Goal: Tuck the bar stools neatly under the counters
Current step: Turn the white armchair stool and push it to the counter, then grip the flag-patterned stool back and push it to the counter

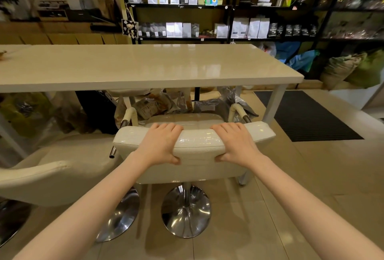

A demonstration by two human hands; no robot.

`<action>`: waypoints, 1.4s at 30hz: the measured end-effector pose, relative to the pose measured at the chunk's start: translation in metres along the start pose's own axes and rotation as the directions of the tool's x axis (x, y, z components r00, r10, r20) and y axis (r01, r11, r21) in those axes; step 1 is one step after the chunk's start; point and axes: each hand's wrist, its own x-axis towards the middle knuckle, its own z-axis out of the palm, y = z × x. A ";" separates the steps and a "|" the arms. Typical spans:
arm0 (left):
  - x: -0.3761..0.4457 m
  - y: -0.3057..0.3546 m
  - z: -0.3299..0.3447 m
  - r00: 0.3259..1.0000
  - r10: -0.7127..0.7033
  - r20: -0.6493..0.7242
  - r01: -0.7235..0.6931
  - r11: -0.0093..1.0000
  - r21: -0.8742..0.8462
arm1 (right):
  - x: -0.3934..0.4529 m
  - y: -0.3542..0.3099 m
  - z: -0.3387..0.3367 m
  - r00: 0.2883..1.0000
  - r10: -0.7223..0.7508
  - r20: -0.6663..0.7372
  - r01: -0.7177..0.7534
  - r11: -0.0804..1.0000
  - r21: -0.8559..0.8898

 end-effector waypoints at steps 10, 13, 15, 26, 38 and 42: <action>0.074 0.049 -0.031 0.995 -0.103 -0.017 0.094 0.951 -0.296 | -0.007 0.039 -0.044 0.912 0.409 0.029 -0.278 0.565 0.777; 0.119 0.083 -0.032 0.986 -0.077 -0.151 0.027 0.951 -0.308 | -0.023 0.085 -0.048 0.841 0.527 -0.122 -0.307 0.652 0.693; 0.150 0.111 -0.034 0.976 -0.040 -0.212 -0.033 0.945 -0.326 | -0.034 0.124 -0.053 0.800 0.573 -0.176 -0.349 0.684 0.641; 0.351 0.281 -0.061 0.911 -0.029 -0.412 -0.155 0.901 -0.406 | -0.090 0.364 -0.090 0.783 0.602 -0.155 -0.480 0.744 0.464; 0.565 0.360 -0.039 0.910 -0.127 -0.394 -0.083 0.876 -0.474 | -0.059 0.585 -0.072 0.778 0.598 -0.194 -0.465 0.755 0.461; 0.649 0.364 -0.019 0.921 -0.098 -0.376 -0.082 0.897 -0.435 | -0.019 0.654 -0.048 0.788 0.578 -0.211 -0.434 0.766 0.474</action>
